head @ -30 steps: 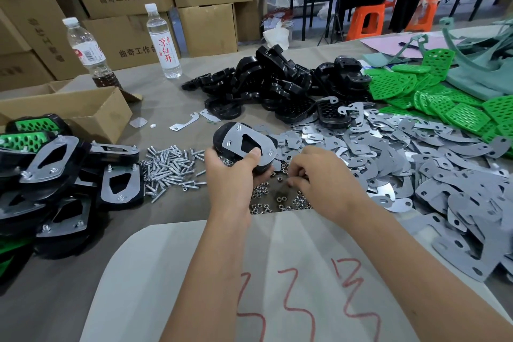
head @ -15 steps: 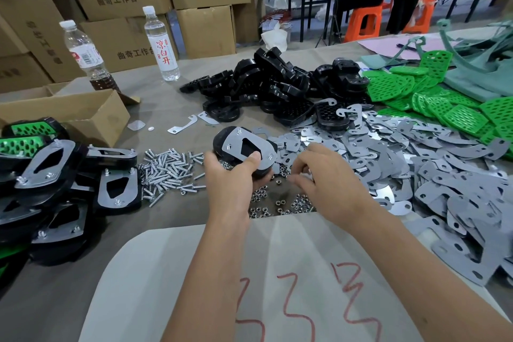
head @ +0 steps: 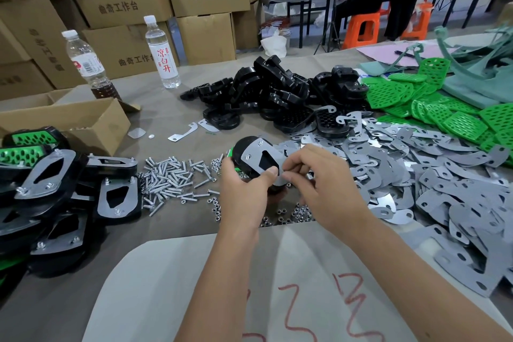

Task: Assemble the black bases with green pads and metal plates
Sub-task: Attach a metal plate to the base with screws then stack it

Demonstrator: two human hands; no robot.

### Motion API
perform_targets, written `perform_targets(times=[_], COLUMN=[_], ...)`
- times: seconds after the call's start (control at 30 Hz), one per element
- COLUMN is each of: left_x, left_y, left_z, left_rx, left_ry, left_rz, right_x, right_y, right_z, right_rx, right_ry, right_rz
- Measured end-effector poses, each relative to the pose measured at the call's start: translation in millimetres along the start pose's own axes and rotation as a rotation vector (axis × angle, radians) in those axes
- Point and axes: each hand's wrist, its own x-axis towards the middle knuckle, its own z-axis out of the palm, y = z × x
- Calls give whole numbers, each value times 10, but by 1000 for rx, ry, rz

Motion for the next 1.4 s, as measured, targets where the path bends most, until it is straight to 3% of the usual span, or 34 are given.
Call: perform_targets(times=[0.5, 1.4], left_x=[31, 46], left_y=[-58, -2], left_z=[-19, -43], left_rx=[-53, -248], left_ry=[7, -113], left_rz=[-17, -146], right_x=[25, 24], right_y=[18, 123], right_z=[-70, -140], right_rx=[-37, 449], right_ry=[-52, -95], right_rz=[-38, 199])
